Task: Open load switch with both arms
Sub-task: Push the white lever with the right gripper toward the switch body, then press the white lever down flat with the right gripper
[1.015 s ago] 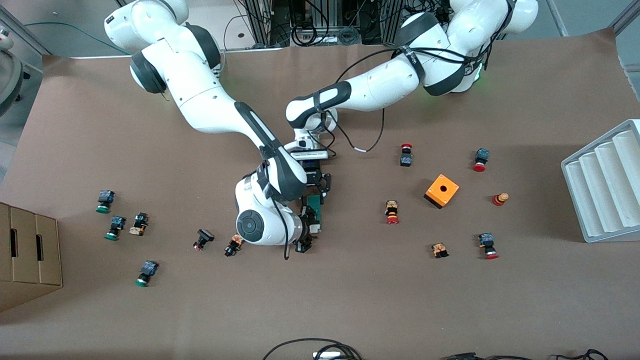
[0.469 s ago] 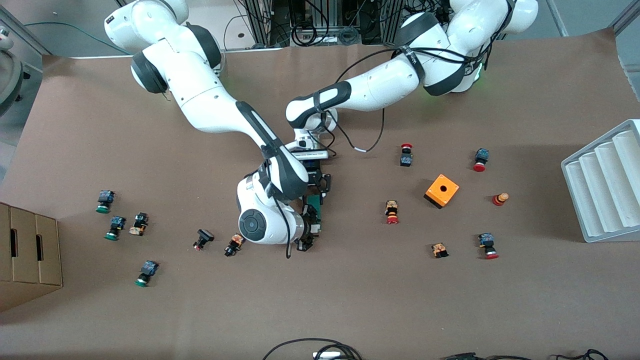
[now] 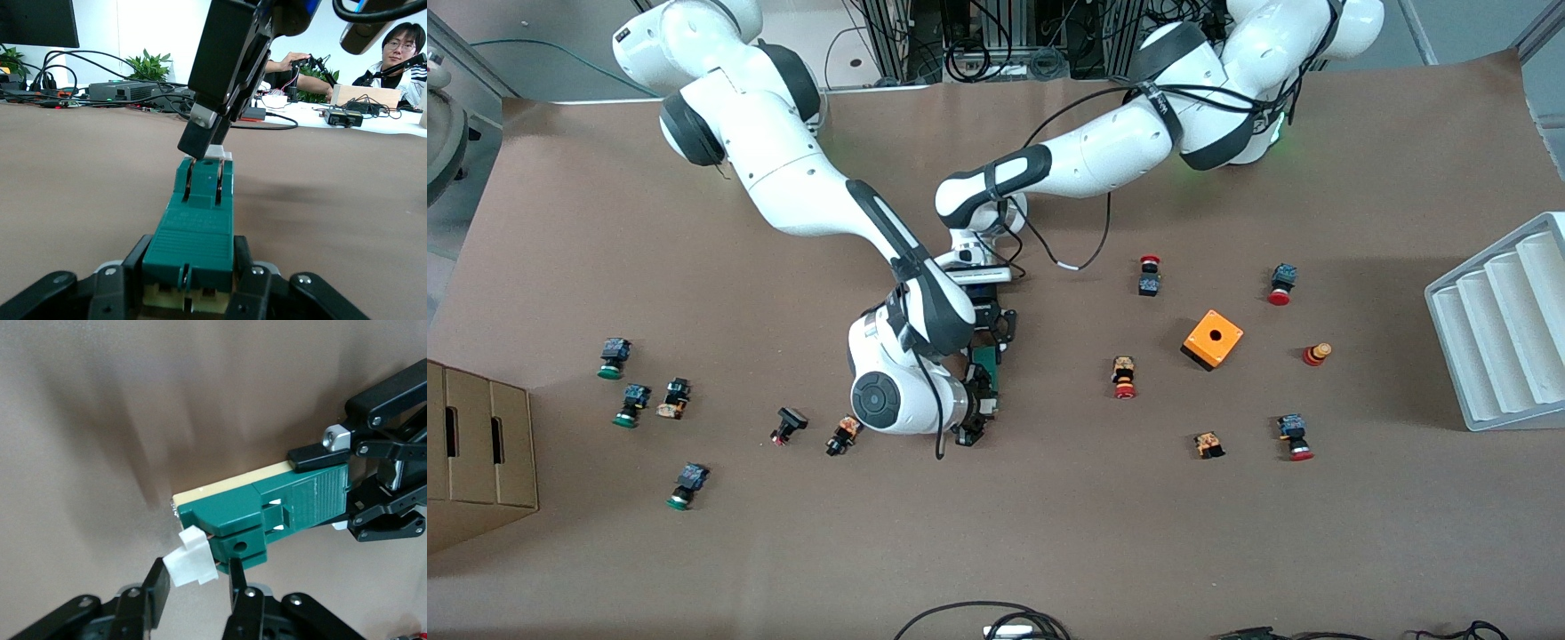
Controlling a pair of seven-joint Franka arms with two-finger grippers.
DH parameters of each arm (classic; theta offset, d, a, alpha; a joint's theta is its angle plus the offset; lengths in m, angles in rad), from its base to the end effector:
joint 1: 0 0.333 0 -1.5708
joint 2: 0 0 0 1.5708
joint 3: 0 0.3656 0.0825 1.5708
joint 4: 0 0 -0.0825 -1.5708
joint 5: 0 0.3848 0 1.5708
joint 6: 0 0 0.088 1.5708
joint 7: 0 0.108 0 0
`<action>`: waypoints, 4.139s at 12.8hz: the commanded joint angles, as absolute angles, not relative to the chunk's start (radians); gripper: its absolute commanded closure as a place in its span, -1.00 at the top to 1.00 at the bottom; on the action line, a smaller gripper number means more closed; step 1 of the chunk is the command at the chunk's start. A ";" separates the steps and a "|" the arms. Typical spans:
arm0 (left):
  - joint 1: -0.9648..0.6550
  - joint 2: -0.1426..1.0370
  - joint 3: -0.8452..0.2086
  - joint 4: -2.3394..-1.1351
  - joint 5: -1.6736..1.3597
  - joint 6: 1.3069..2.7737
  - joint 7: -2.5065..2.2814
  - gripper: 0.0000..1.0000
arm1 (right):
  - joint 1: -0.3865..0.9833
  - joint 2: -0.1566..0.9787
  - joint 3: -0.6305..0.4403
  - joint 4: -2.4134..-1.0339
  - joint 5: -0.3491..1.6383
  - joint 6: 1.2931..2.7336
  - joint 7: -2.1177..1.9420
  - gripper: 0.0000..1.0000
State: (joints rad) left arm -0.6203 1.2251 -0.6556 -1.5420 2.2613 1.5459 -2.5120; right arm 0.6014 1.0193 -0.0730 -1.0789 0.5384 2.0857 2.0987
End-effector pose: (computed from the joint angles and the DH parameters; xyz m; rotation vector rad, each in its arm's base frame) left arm 0.3861 -0.6036 0.0558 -2.4180 -0.2085 -1.9933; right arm 0.6822 0.4537 0.2286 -1.8508 2.3484 0.5959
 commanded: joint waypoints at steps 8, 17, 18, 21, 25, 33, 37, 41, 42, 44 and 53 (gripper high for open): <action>-0.630 1.244 -0.657 -1.519 2.267 1.565 -2.519 0.08 | 0.606 1.005 -0.054 -1.104 0.566 2.063 2.115 -0.22; -0.630 1.244 -0.657 -1.517 2.267 1.566 -2.519 0.08 | 0.598 0.962 -0.052 -1.147 0.566 2.063 2.109 -0.22; -0.630 1.244 -0.657 -1.519 2.267 1.566 -2.519 0.08 | 0.600 0.956 -0.052 -1.153 0.565 2.063 2.108 -0.22; -0.630 1.246 -0.657 -1.519 2.267 1.566 -2.519 0.08 | 0.603 0.913 -0.052 -1.212 0.563 2.069 2.100 -0.22; -0.630 1.246 -0.657 -1.519 2.267 1.566 -2.519 0.08 | 0.607 0.893 -0.045 -1.241 0.560 2.069 2.092 -0.22; -0.630 1.247 -0.655 -1.519 2.266 1.566 -2.520 0.08 | 0.615 0.862 -0.038 -1.281 0.545 2.072 2.089 -0.22; -0.632 1.249 -0.655 -1.519 2.267 1.566 -2.520 0.08 | 0.612 0.836 -0.037 -1.292 0.543 2.065 2.082 -0.22; -0.630 1.249 -0.655 -1.519 2.267 1.566 -2.520 0.08 | 0.609 0.812 -0.038 -1.324 0.543 2.065 2.051 -0.22; -0.630 1.247 -0.655 -1.519 2.266 1.566 -2.520 0.08 | 0.607 0.810 -0.038 -1.324 0.543 2.063 2.049 -0.22; -0.632 1.247 -0.655 -1.519 2.267 1.566 -2.520 0.08 | 0.606 0.807 -0.038 -1.325 0.543 2.063 2.043 -0.22; -0.632 1.249 -0.653 -1.519 2.266 1.566 -2.520 0.08 | 0.612 0.790 -0.038 -1.367 0.525 2.075 2.031 -0.35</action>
State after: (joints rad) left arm -0.6204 1.2251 -0.6557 -1.5421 2.2609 1.5460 -2.5120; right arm 0.6104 0.8331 -0.0468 -1.3023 0.5364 2.0861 2.0373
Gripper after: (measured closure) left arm 0.458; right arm 0.674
